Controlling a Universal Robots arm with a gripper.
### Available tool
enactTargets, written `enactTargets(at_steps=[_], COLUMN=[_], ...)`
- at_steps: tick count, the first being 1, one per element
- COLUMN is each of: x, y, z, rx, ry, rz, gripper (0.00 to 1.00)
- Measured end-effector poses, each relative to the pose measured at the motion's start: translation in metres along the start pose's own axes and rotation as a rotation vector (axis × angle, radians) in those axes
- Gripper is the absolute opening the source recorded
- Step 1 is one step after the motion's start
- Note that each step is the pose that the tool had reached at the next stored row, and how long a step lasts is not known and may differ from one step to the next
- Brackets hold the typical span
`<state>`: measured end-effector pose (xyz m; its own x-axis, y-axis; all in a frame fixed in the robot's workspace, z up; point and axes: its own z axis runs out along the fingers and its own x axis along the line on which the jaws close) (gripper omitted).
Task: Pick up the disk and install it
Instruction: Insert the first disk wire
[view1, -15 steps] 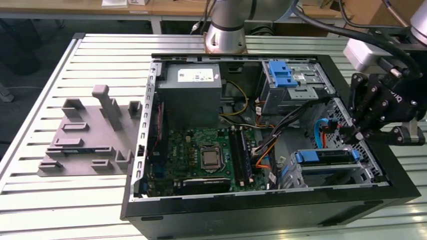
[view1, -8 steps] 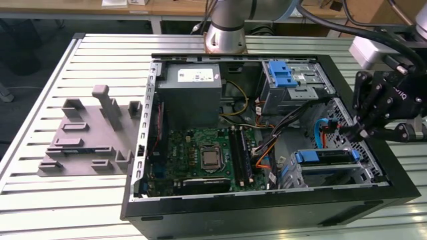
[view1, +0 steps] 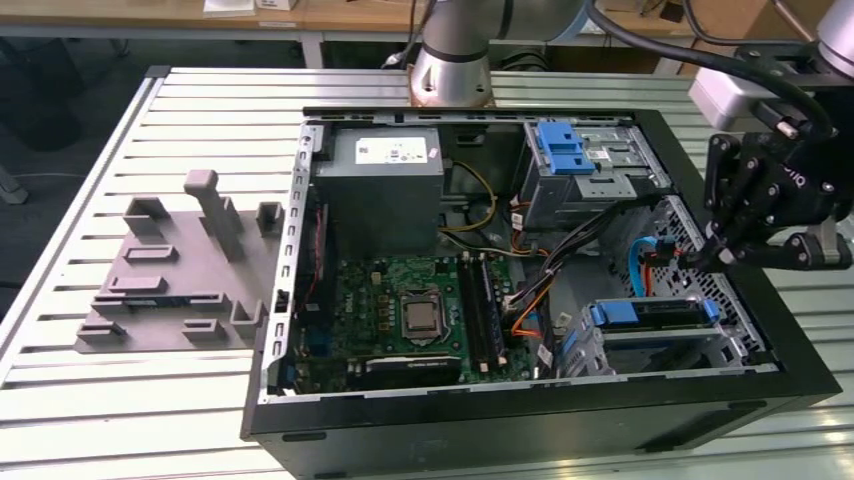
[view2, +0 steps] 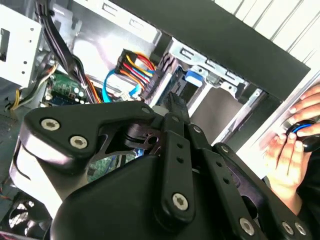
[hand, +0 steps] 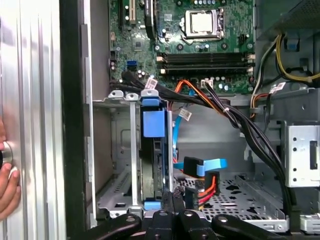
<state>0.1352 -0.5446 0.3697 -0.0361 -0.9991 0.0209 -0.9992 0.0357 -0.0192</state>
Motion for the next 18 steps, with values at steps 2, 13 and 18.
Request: enactTargets(at_steps=[2, 13, 18], x=[-0.0027, -0.0044, -0.0042], y=[0.0001, 0.0017, 0.0051], z=[0.0000, -0.0001, -0.0001], rx=[0.0119, 0.0179, 0.0223], ry=[-0.0005, -0.0009, -0.0010], rz=[0.000, 0.000, 0.000], gripper=[0.11, 0.11, 0.11])
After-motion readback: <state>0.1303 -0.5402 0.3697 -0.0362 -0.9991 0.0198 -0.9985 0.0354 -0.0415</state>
